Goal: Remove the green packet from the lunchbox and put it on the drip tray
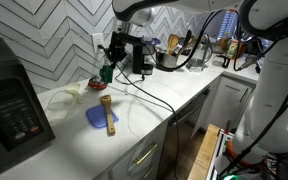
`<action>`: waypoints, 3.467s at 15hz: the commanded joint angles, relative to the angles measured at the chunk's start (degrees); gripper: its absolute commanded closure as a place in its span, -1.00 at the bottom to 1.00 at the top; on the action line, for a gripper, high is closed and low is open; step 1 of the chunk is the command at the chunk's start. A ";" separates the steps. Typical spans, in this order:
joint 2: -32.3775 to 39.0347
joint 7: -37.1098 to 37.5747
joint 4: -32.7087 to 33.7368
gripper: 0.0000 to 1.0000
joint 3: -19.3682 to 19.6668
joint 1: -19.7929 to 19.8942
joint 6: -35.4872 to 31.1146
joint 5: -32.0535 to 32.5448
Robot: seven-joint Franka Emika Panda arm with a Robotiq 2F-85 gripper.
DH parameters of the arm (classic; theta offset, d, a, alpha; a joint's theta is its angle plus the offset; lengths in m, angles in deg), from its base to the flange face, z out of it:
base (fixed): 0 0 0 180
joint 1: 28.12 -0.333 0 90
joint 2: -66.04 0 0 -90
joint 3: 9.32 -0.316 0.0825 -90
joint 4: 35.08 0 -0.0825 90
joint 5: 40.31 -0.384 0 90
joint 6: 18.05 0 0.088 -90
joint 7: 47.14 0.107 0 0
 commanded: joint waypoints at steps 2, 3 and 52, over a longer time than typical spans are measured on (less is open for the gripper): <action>-13.98 -2.97 -12.87 0.97 3.12 3.28 0.16 -4.35; -16.68 -2.65 -15.47 0.97 4.06 3.85 -0.37 -5.21; -1.52 49.78 -28.82 0.97 13.13 13.54 -64.85 -9.53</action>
